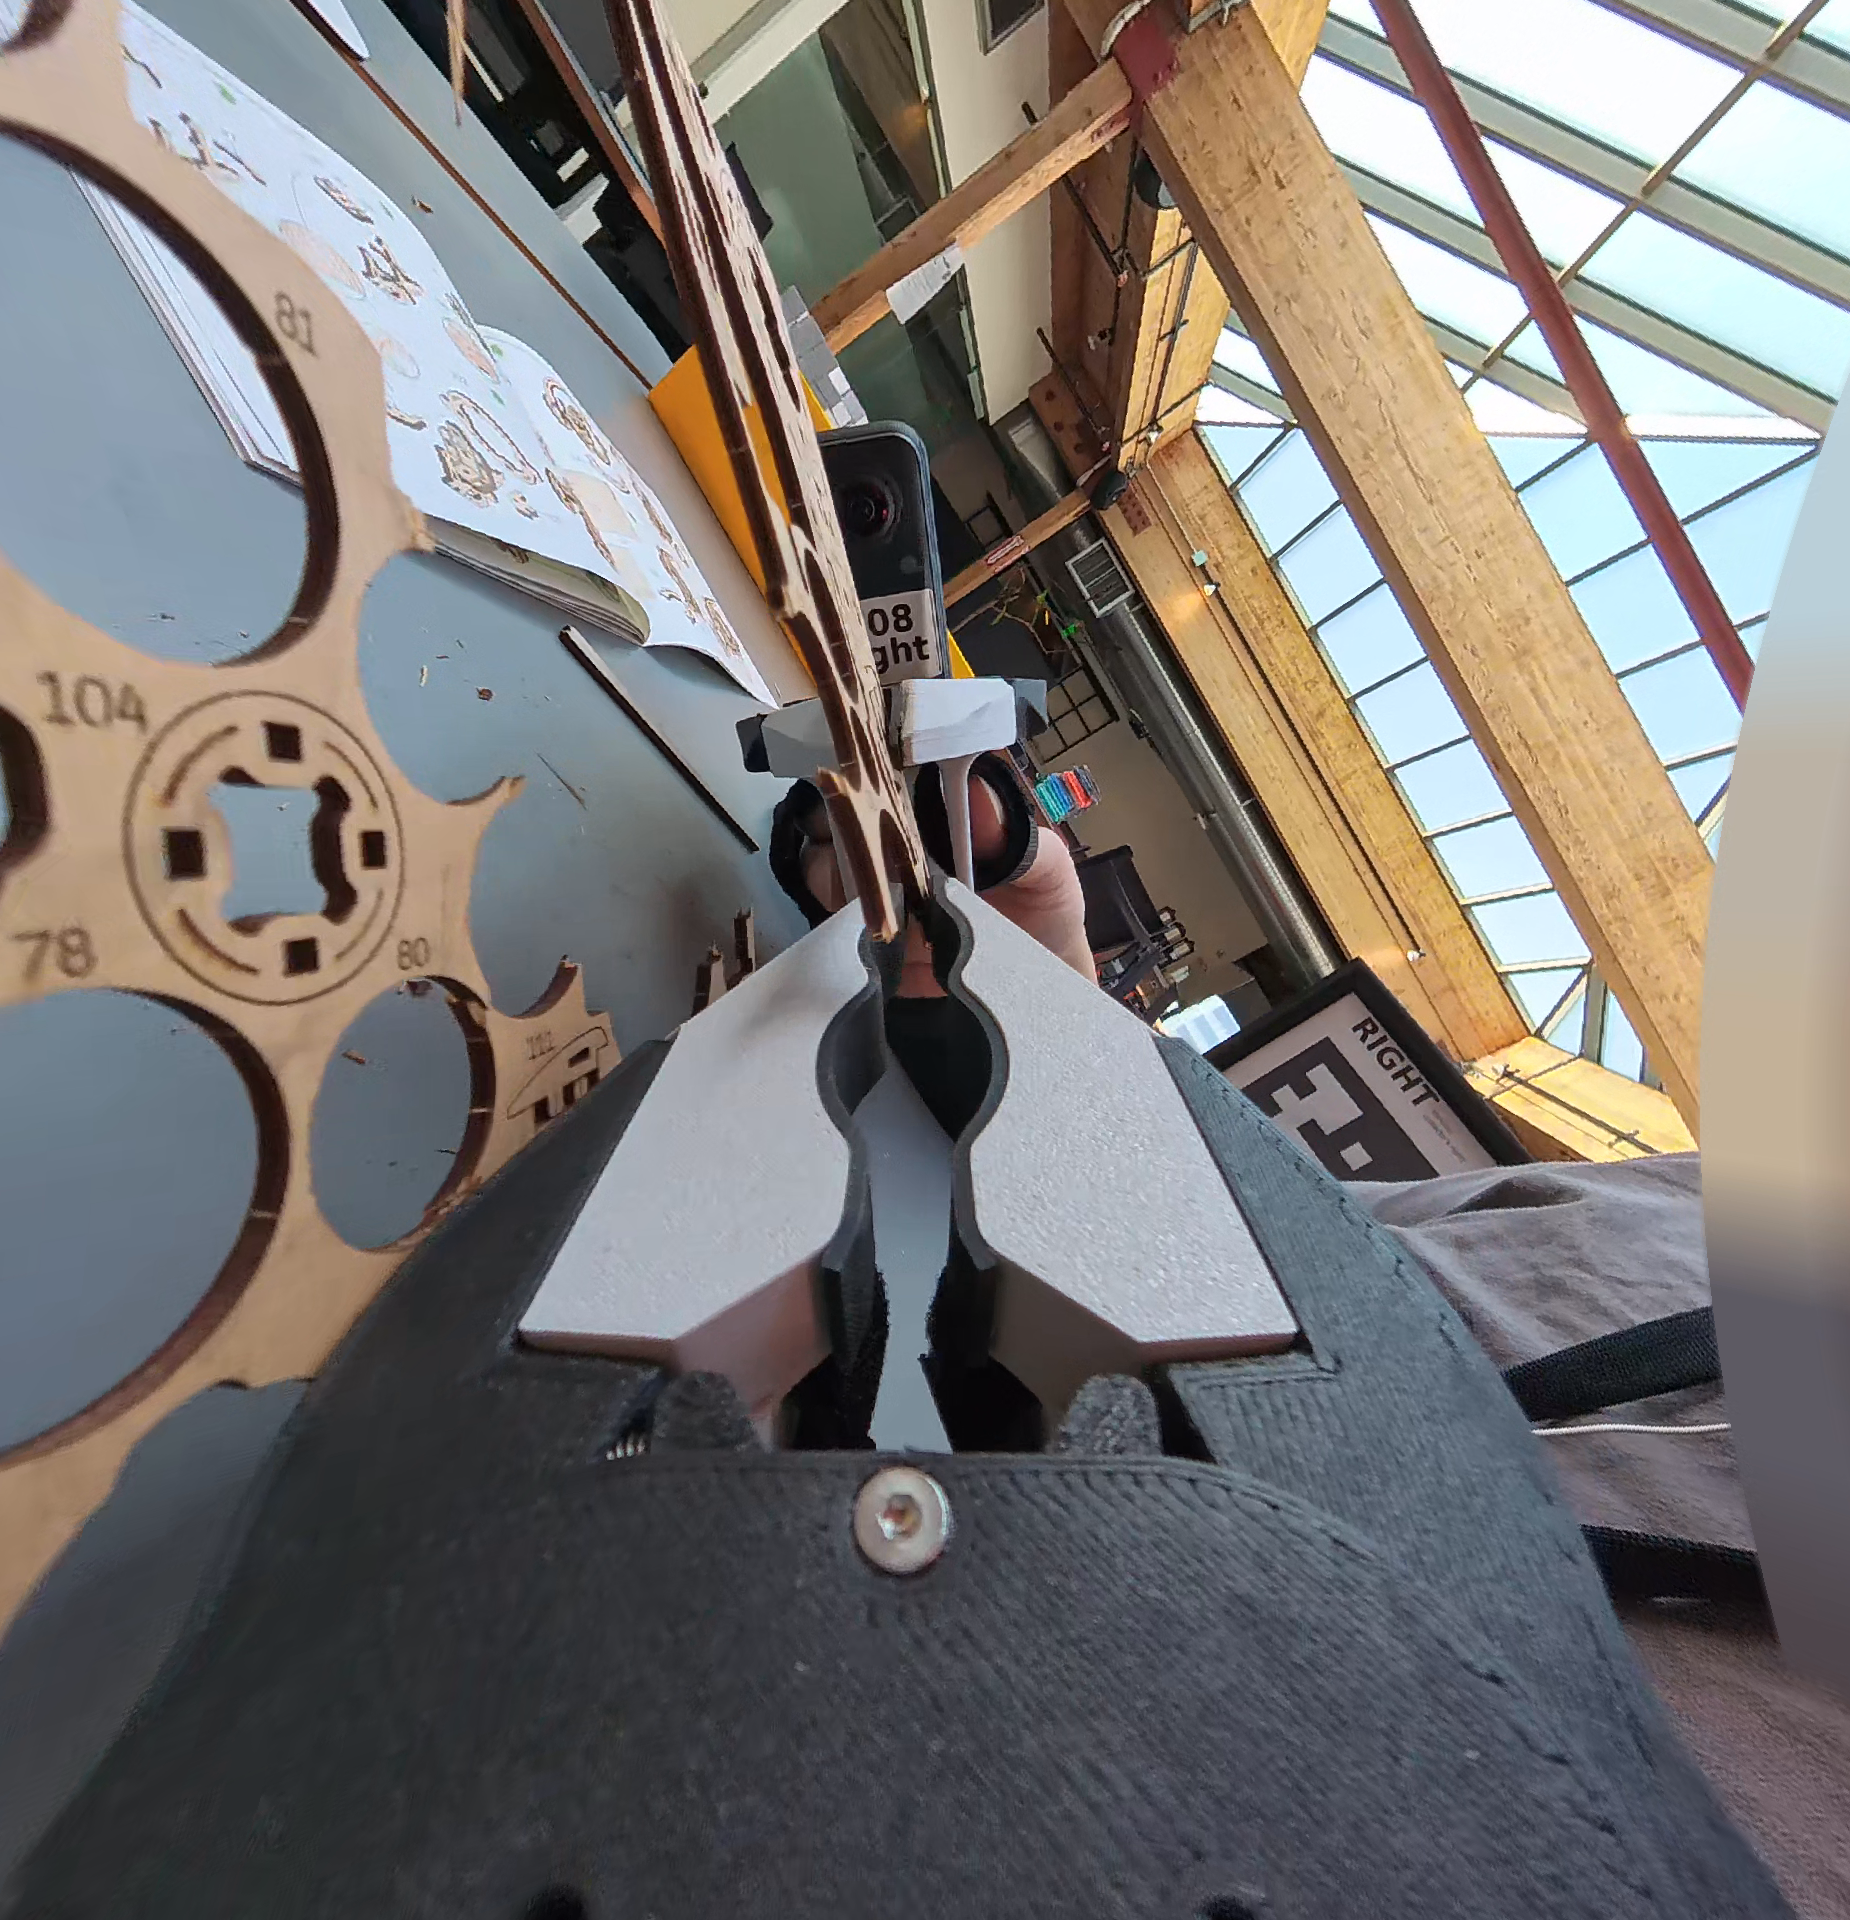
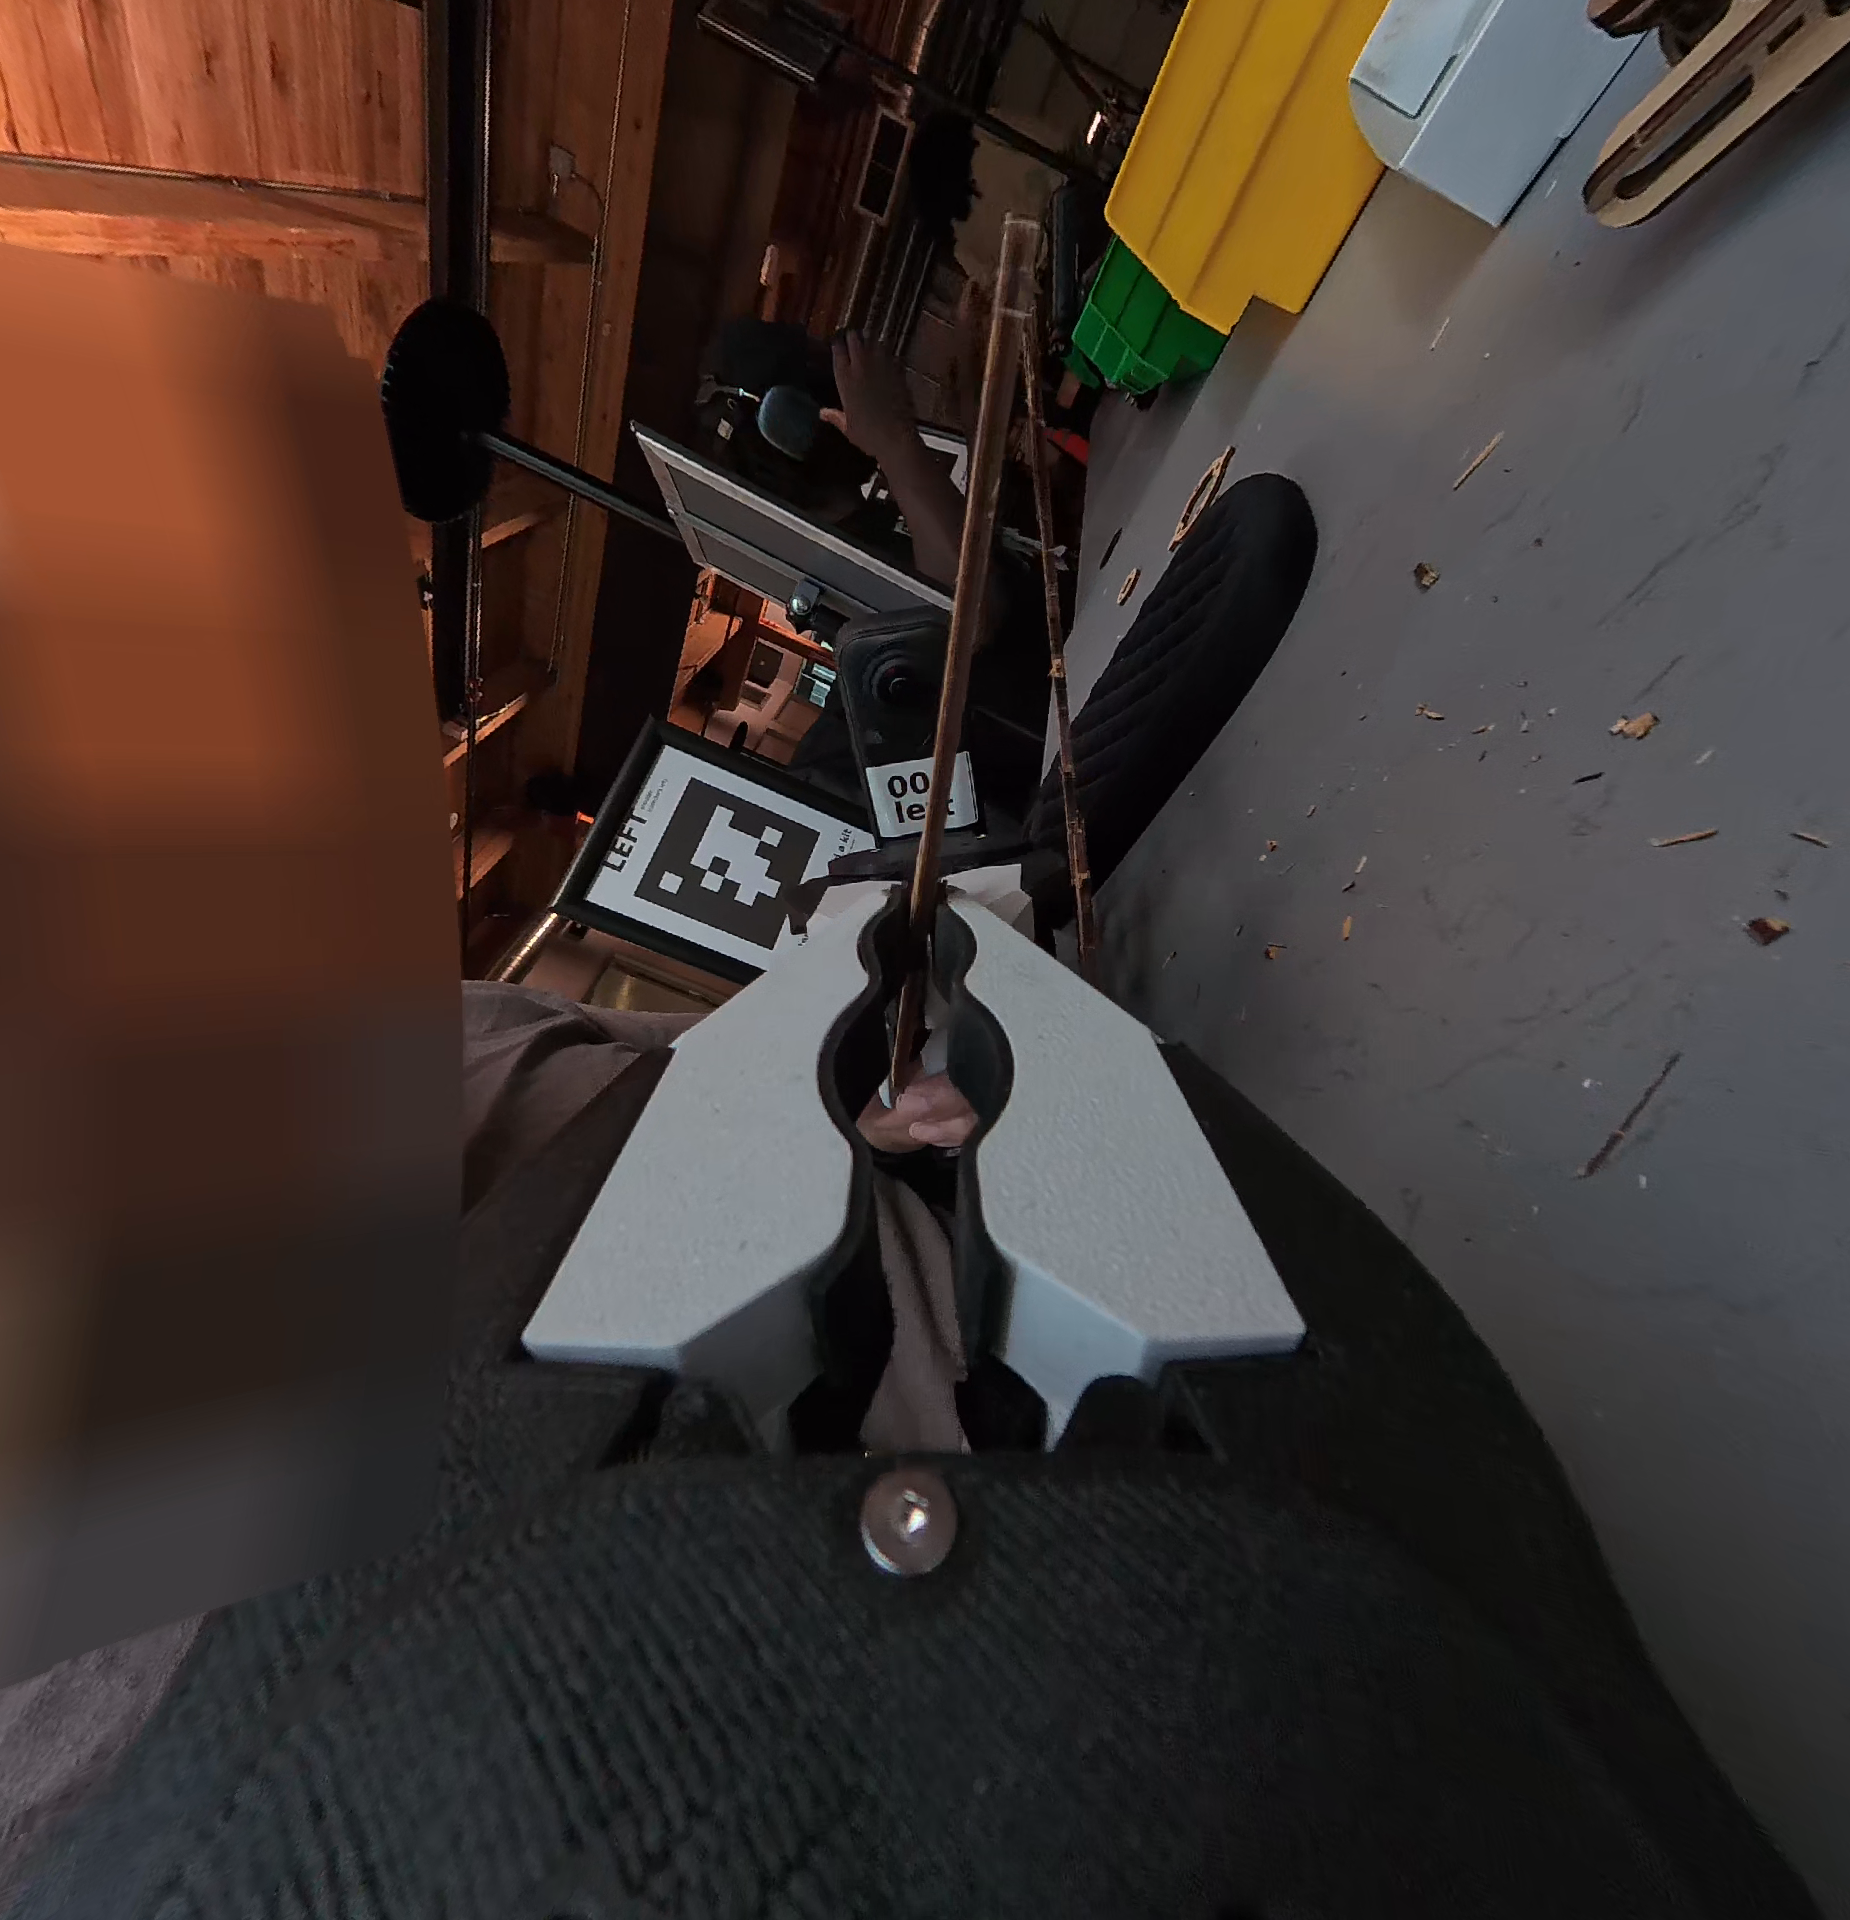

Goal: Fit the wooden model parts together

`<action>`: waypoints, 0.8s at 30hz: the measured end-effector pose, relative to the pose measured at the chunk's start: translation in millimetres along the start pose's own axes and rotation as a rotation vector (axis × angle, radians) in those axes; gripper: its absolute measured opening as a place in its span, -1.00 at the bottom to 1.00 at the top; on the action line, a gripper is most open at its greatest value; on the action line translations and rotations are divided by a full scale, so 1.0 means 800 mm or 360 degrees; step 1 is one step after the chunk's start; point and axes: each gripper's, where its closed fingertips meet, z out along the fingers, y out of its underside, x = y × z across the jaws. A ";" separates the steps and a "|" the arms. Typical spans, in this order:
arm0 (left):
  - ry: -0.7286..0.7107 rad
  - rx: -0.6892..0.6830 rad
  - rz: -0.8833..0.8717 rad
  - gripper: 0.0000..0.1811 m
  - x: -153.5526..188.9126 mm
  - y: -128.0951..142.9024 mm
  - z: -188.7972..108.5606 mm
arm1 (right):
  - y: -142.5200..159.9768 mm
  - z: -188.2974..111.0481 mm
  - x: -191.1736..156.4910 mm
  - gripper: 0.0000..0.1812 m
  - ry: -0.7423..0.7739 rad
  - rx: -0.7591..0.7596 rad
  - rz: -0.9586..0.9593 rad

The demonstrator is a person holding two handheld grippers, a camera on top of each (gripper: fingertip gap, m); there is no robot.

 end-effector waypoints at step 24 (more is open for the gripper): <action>-0.0109 -0.0043 -0.0038 -0.99 -0.015 0.004 0.001 | 0.010 0.006 0.012 -0.91 0.0226 -0.0158 -0.0231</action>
